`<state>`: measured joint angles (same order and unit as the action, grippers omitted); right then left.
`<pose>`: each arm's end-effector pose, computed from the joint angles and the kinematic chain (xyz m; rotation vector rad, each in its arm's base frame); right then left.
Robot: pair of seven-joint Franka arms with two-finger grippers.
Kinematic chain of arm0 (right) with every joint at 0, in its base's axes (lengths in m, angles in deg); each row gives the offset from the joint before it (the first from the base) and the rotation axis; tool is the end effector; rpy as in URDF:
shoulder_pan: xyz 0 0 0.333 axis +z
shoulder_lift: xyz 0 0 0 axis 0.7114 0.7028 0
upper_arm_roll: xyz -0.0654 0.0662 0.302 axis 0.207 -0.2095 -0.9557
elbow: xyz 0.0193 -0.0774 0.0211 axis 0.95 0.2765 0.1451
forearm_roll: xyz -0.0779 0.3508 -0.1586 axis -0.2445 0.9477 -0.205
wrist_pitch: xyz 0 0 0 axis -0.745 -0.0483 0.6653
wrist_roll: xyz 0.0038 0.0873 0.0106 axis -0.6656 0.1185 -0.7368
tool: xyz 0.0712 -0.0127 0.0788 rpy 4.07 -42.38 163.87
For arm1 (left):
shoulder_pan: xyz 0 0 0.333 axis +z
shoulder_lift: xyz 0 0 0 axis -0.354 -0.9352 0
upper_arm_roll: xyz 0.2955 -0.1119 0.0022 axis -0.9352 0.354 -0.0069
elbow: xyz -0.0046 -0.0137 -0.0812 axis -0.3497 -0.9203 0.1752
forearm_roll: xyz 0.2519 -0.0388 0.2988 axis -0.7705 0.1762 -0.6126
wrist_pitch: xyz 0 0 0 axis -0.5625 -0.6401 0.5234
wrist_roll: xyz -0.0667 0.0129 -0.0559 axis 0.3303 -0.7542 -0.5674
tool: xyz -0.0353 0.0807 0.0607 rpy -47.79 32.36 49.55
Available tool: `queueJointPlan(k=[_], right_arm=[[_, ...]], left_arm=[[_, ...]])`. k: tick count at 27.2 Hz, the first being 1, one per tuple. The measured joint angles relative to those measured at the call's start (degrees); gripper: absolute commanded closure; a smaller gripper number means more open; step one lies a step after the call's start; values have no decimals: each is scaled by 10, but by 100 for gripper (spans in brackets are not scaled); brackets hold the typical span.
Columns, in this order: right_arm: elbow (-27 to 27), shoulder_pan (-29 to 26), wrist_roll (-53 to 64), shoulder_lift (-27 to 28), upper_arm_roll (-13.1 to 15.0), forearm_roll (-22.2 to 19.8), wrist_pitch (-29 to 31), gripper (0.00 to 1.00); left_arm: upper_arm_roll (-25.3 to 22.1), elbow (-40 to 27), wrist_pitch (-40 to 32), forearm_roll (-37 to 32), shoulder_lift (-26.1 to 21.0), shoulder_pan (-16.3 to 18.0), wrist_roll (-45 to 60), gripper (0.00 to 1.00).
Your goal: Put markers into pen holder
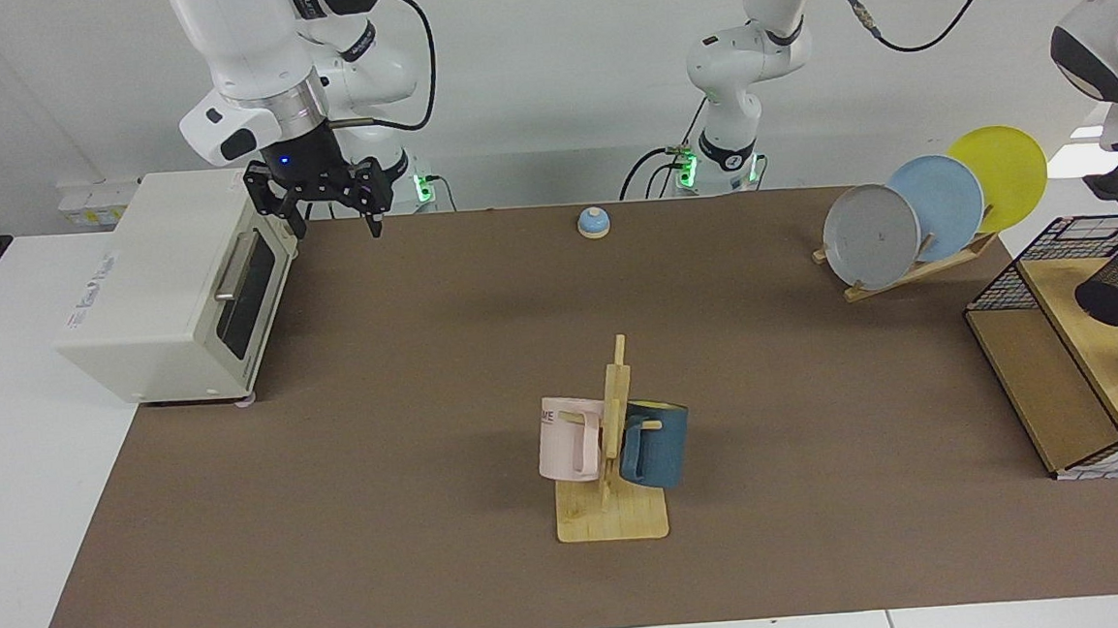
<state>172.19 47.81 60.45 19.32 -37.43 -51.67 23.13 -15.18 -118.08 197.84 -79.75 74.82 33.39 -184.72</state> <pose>0.5545 0.0991 0.6392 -3.1378 0.1229 -0.0134 0.6193 0.2468 0.6155 -1.6437 1.6528 0.7680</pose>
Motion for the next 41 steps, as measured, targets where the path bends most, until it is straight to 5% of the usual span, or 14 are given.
queueJointPlan(k=[41], right_arm=[[0, 0, 0, 0, 0, 0, 0, 0]], left_arm=[[3, -31, 28, 0, -42, 19, -3, 100]])
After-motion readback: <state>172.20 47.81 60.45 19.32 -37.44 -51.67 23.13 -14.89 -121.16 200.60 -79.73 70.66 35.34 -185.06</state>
